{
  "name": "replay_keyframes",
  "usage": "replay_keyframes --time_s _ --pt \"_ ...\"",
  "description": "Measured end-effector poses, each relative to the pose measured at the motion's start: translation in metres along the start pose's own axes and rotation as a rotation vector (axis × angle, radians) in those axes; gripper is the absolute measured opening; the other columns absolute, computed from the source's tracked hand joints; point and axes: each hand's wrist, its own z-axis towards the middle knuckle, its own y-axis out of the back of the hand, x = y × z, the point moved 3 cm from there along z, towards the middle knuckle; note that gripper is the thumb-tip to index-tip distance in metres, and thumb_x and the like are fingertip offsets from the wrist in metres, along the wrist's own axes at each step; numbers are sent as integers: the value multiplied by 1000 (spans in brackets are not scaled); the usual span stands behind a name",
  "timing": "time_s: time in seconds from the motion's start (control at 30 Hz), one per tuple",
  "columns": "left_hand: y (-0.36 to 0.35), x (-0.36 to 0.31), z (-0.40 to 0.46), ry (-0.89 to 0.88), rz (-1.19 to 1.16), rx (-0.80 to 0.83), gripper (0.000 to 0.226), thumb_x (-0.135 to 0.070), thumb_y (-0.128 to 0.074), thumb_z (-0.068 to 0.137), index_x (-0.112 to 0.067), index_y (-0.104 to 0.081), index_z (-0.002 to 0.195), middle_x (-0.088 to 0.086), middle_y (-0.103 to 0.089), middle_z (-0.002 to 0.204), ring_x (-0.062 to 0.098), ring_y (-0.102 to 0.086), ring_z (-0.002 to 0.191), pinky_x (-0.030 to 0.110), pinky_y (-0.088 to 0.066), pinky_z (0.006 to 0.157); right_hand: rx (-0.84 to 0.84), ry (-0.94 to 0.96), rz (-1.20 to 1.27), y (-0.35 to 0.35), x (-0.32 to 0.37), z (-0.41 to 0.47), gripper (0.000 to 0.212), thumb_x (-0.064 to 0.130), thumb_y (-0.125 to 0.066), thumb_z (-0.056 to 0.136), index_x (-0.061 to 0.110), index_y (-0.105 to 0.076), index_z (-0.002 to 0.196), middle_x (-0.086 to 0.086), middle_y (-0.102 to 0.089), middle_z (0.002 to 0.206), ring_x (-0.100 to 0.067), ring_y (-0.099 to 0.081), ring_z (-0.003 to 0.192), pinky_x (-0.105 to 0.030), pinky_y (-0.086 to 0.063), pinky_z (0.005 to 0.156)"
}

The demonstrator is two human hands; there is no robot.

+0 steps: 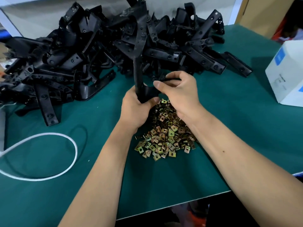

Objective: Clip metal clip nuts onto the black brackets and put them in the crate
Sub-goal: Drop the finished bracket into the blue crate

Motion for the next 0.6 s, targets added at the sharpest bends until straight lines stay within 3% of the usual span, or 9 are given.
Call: replay_keyframes --time_s 0.13,0.2,0.27,0.37,0.47,0.6 --pt "-9 -4 -5 22 -198 69 20 -8 -81 86 -20 -69 98 -4 -78 96 15 -73 97 39 -59 91 35 59 -55 15 13 -4 43 29 -95 70 18 -69 101 3 -79 80 -9 -75 78 -27 -61 75" --pt "-16 -5 -10 99 -378 197 18 -8 -77 87 -18 -70 101 -1 -77 100 17 -72 99 38 -59 90 56 37 -26 24 15 -7 36 33 -91 77 17 -72 102 -2 -79 84 -13 -76 82 -33 -63 79" --pt "-22 -9 -14 175 -524 281 21 -12 -73 82 -15 -74 103 4 -78 103 17 -73 96 30 -61 79 87 -37 100 34 17 -11 29 36 -78 91 11 -73 103 -12 -79 94 -24 -76 90 -46 -63 87" --pt "-26 -12 -16 296 -625 298 14 -12 -72 79 -13 -80 90 8 -77 92 19 -74 80 23 -58 64 137 -131 281 45 18 -15 33 31 -57 106 0 -65 116 -16 -78 89 -24 -75 79 -33 -62 74" --pt "-34 -15 -18 336 -581 302 16 -10 -71 82 -8 -76 96 8 -77 89 20 -73 76 22 -58 63 143 -161 272 55 22 -19 33 31 -57 106 1 -64 118 -16 -78 86 -21 -72 73 -30 -60 68" --pt "-50 -38 -14 116 -203 323 18 1 -73 89 -3 -69 106 4 -76 96 18 -72 93 36 -60 87 10 -59 1 77 32 -23 32 42 -84 84 18 -73 101 -2 -76 89 -10 -71 78 -29 -61 70"
